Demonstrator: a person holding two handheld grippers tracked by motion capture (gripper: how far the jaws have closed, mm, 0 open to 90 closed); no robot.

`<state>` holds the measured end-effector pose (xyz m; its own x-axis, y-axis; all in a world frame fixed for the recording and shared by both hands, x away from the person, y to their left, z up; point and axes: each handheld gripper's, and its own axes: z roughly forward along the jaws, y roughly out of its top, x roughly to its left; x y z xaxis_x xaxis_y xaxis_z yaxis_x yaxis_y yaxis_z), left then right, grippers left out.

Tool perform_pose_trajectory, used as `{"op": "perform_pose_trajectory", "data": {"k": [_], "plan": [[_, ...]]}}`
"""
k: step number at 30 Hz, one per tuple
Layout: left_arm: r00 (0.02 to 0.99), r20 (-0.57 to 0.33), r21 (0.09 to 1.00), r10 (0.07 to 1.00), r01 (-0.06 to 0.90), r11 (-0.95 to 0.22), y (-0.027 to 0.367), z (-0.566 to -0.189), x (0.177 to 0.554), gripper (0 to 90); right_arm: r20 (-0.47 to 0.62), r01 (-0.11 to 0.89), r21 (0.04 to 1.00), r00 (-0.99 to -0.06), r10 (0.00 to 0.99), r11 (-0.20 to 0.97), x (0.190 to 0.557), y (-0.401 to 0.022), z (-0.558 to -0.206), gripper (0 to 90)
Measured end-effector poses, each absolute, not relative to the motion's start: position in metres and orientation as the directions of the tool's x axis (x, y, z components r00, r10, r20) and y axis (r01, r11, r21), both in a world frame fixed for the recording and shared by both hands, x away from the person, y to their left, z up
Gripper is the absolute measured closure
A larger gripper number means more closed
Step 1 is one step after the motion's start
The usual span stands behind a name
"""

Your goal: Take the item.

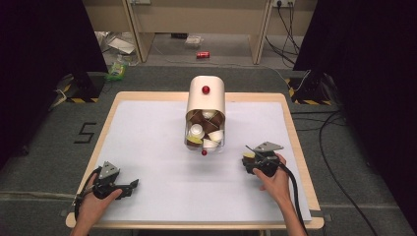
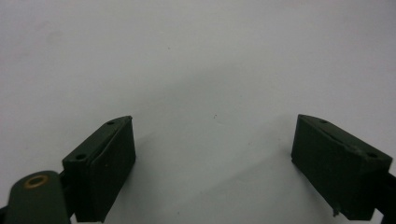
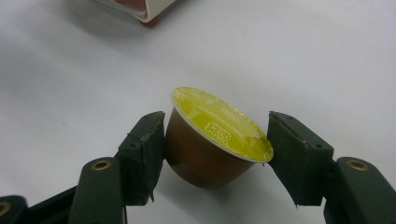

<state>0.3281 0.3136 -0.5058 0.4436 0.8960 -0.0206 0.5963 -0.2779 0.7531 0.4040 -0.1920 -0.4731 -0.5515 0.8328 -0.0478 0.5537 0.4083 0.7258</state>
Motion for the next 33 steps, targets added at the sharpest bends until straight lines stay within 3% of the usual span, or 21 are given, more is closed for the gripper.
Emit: {"op": "perform_pose_trajectory", "data": {"k": [7, 17, 33], "plan": [[0.444, -0.02, 0.753, 0.896, 0.596, -0.278, 0.314, -0.506, 0.328, 12.9, -0.043, 0.551, 0.725, -0.562, 0.826, 0.412, 0.405, -0.189, -0.476, 37.7], [0.443, -0.02, 0.753, 0.896, 0.596, -0.278, 0.314, -0.506, 0.328, 12.9, -0.02, 0.547, 0.742, -0.56, 0.828, 0.388, 0.402, -0.192, -0.469, 23.7], [0.444, -0.021, 0.753, 0.896, 0.597, -0.278, 0.314, -0.506, 0.328, 12.9, -0.005, 0.538, 0.752, -0.573, 0.819, 0.381, 0.39, -0.196, -0.459, 21.5]]}}
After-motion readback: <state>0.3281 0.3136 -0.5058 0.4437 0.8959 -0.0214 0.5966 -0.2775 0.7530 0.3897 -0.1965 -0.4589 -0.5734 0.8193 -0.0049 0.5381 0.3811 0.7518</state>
